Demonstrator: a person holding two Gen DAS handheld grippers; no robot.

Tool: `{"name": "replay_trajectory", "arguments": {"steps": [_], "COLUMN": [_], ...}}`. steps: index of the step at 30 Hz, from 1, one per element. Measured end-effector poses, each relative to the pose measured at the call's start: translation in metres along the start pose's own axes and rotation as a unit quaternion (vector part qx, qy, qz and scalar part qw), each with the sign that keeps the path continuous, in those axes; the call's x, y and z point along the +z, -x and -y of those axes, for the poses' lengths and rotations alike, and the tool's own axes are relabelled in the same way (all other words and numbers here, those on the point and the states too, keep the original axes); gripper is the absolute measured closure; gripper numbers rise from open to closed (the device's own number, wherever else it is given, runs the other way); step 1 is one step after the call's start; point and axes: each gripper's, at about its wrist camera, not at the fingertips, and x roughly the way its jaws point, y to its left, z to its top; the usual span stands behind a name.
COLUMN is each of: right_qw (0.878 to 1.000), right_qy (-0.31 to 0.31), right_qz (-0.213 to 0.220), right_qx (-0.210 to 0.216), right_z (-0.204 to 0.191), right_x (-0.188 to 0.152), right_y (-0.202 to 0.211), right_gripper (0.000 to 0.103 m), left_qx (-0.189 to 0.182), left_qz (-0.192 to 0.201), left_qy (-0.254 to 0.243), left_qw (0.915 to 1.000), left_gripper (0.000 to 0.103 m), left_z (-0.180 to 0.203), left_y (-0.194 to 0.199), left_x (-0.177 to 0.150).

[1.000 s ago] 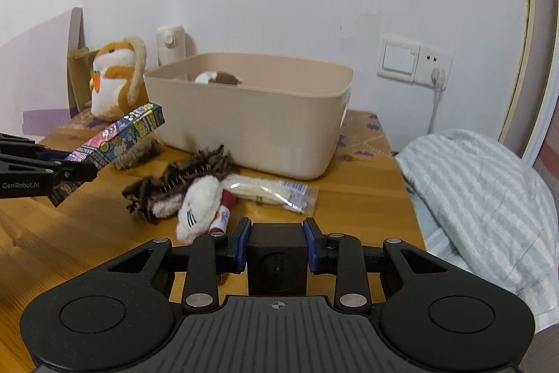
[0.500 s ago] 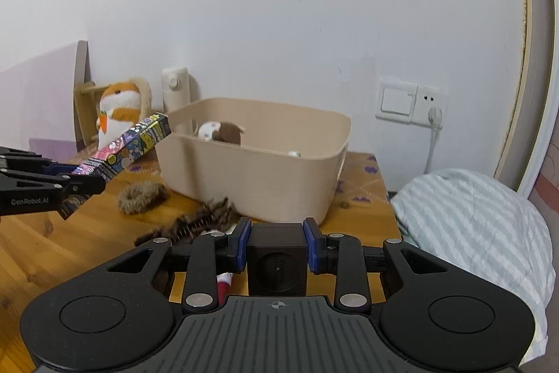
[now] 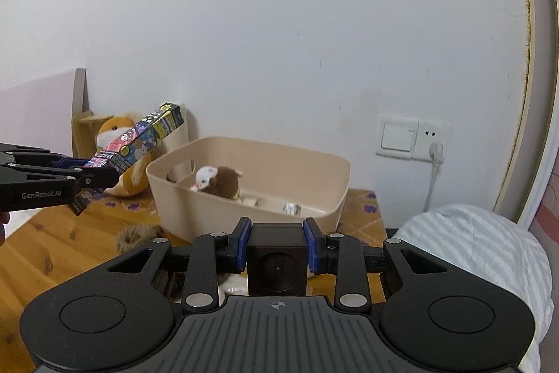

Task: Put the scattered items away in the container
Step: 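Lift both boxes and carry them over the basket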

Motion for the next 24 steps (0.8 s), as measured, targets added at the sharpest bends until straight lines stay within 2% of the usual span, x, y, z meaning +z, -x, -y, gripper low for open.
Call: {"name": "replay_trajectory", "arguments": {"steps": [15,24], "right_qw": [0.999,1.000], "right_qy": [-0.021,-0.030], "right_qz": [0.025,0.005], "right_qx": [0.001,-0.005], "right_z": [0.010,0.021], "right_x": [0.042,0.057], "right_y": [-0.036,-0.081], "right_gripper": [0.074,0.074], "left_qx": [0.041,0.037], "left_qz": [0.006,-0.008], "left_qy": [0.023,0.029], "left_qw": [0.9989,0.9989], "left_gripper": [0.080,0.080], "left_z": [-0.012,-0.005], "left_y": [-0.052,-0.091], "left_x": [0.030,0.039]}}
